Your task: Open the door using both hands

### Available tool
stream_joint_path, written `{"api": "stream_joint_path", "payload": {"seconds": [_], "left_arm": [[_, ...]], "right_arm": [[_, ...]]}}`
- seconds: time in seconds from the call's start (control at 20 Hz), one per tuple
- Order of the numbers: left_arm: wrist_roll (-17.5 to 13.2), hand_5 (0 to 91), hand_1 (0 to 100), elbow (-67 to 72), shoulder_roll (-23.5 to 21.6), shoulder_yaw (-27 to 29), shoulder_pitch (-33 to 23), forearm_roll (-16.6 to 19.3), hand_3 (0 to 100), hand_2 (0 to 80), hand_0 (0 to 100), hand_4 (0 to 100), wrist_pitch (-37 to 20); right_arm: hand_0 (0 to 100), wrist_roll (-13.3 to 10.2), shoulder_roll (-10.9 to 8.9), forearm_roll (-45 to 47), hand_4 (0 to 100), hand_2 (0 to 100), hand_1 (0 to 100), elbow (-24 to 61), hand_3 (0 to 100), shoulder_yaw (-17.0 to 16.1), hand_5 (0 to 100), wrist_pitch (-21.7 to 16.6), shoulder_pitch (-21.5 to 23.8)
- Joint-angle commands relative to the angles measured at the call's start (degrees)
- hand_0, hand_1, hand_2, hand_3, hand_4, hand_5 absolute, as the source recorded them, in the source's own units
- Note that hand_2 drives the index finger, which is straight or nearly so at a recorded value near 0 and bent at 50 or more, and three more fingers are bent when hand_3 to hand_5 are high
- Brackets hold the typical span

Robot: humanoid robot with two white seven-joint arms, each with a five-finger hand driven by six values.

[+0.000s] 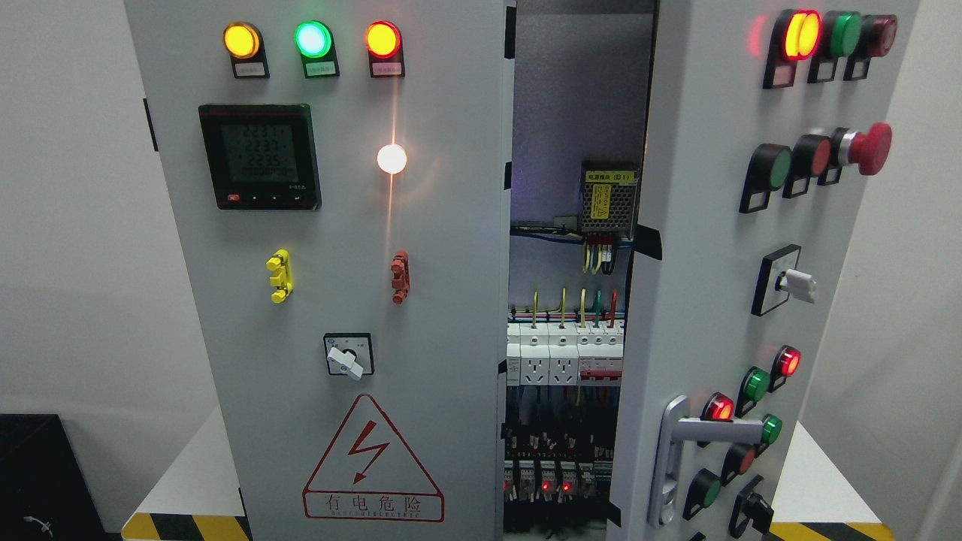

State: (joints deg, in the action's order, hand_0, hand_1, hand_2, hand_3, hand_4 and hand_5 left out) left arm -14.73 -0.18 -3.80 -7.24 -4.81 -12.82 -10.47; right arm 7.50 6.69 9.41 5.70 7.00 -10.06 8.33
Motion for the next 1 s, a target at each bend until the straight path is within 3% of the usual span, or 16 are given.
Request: {"api": "stream_joint_path", "payload": {"seconds": [0.0,0.4,0.95], "left_arm": [[-0.03,0.0,0,-1.58,-0.15,0.03,-0.02,-0.02,0,0.0,0,0,0.10],[-0.03,0.0,0,-2.90,-0.50,-0.06,-0.46,-0.02,0,0.0,0,0,0.02],[-0.39,0.0,0,-20.37,-2.26,-0.50,-2.92,-0.19,0,0.0,0,0,0.02]], "right_arm": [[0,0.06,-0.01,-0.01,0,0,0,0.02,0,-0.05,0,-0.23,-0.25],[0,0.50,-0.01,-0.01,0,0,0,0.02,0,-0.05,0,-0.32,-0.25],[0,0.67,0.08,-0.01,0,0,0,0.02,0,-0.05,0,-0.32,-0.25]]}}
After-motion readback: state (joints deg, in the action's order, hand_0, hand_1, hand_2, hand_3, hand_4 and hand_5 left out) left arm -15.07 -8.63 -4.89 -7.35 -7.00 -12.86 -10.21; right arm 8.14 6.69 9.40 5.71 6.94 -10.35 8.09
